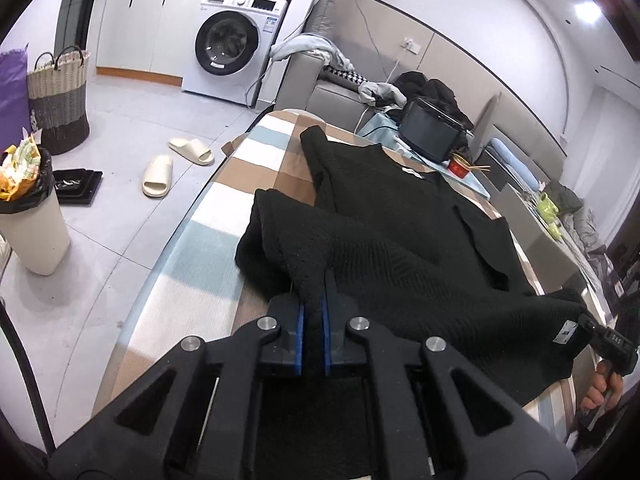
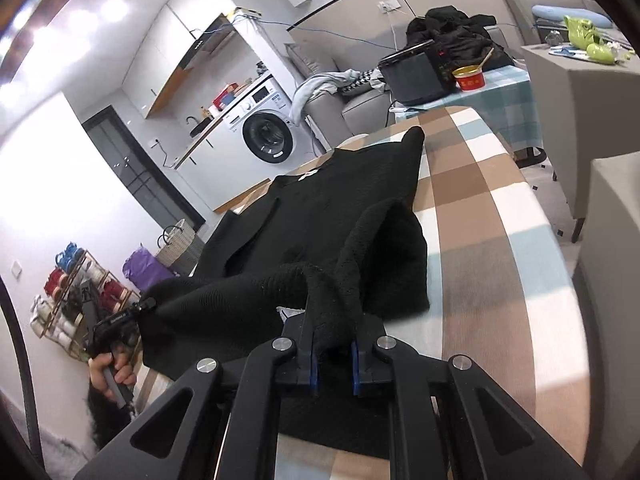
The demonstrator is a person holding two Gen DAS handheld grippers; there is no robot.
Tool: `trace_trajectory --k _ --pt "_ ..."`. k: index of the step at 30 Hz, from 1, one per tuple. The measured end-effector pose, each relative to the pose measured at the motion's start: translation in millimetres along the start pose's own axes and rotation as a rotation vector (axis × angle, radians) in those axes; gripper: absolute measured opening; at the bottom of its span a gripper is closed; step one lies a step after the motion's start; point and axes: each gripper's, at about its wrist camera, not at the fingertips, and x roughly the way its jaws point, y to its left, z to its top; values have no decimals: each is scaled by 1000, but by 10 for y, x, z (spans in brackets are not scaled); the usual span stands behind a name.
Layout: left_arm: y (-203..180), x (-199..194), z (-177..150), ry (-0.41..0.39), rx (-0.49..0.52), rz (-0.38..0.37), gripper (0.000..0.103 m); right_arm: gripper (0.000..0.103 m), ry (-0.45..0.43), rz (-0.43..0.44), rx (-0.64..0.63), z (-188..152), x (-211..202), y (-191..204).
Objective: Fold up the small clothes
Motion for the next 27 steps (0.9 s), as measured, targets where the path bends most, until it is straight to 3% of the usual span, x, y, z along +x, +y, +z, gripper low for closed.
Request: trace_trajectory --k 9,13,21,22,24,25,27 --pt "-28 -723 -252 -36 22 -21 4 10 -41 105 8 -187 -448 160" --pt "-14 -855 -256 -49 19 -22 4 11 -63 100 40 -133 -431 122" --pt "-2 -220 73 11 -2 10 4 12 -47 -112 62 276 230 -17" --pt "2 -125 106 20 -6 19 4 16 -32 -159 65 328 347 -51" --pt "20 72 165 47 -17 50 5 41 19 -276 64 395 545 -125" --pt "43 126 179 61 -26 57 6 42 32 -294 67 407 581 -159" --pt "90 174 173 86 -36 75 27 47 49 -281 65 400 559 -218"
